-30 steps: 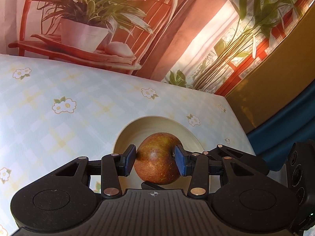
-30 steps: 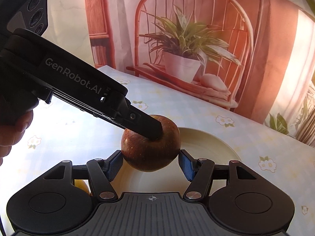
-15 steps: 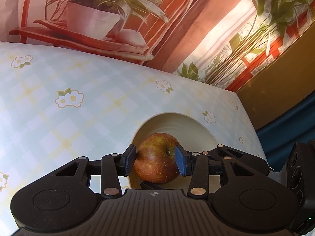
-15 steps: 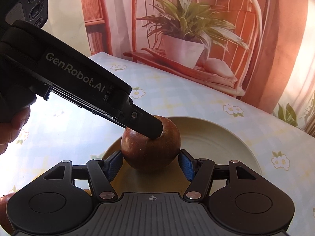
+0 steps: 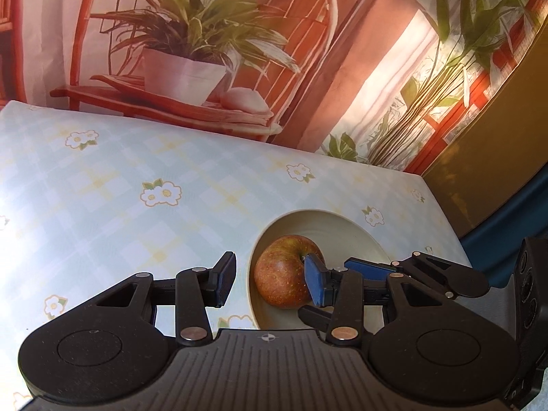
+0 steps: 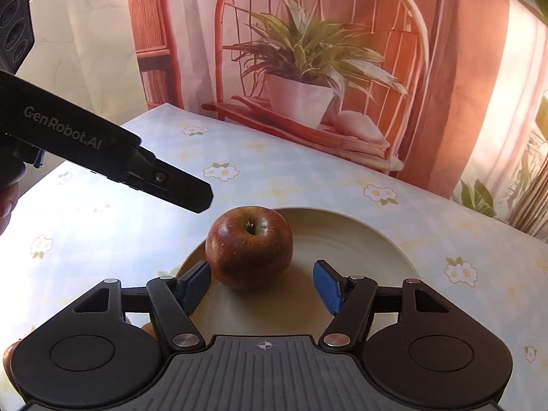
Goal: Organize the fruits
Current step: 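Withdraw the left tool and move it over the yellow grapefruit, then close the left gripper on the yellow grapefruit and lift it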
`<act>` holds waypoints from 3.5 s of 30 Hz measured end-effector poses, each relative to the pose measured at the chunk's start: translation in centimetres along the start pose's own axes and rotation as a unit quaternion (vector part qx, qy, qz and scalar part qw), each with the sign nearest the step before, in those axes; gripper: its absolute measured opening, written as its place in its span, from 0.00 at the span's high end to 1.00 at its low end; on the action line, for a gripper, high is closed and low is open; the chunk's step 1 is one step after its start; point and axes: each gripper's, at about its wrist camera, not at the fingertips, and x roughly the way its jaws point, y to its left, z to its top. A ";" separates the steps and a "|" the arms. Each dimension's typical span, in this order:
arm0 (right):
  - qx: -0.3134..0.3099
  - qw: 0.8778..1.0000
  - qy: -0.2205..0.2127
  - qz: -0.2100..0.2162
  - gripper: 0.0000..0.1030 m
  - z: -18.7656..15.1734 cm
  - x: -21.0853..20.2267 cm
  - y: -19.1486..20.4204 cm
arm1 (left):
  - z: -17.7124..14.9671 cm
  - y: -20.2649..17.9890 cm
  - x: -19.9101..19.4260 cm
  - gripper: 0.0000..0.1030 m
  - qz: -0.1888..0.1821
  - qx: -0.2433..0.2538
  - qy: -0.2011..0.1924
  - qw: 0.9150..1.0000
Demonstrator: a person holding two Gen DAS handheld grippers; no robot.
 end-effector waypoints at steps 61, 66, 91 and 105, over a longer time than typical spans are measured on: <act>0.053 0.998 -0.025 -0.018 0.59 -13.9 -15.1 5.9 | -13.7 -5.4 -7.8 0.65 -0.012 0.081 -0.036 0.996; 0.047 0.999 -0.016 -0.006 0.61 -14.0 -14.3 6.2 | -14.0 -6.1 -6.6 0.66 -0.028 0.079 -0.019 0.996; 0.080 0.997 0.019 0.010 0.62 -15.4 -13.8 5.8 | -13.6 -7.7 -2.1 0.71 -0.124 0.074 0.057 0.988; 0.099 0.995 0.007 0.016 0.58 -15.5 -12.8 5.3 | -13.7 -6.3 -1.3 0.60 -0.137 0.015 0.066 0.988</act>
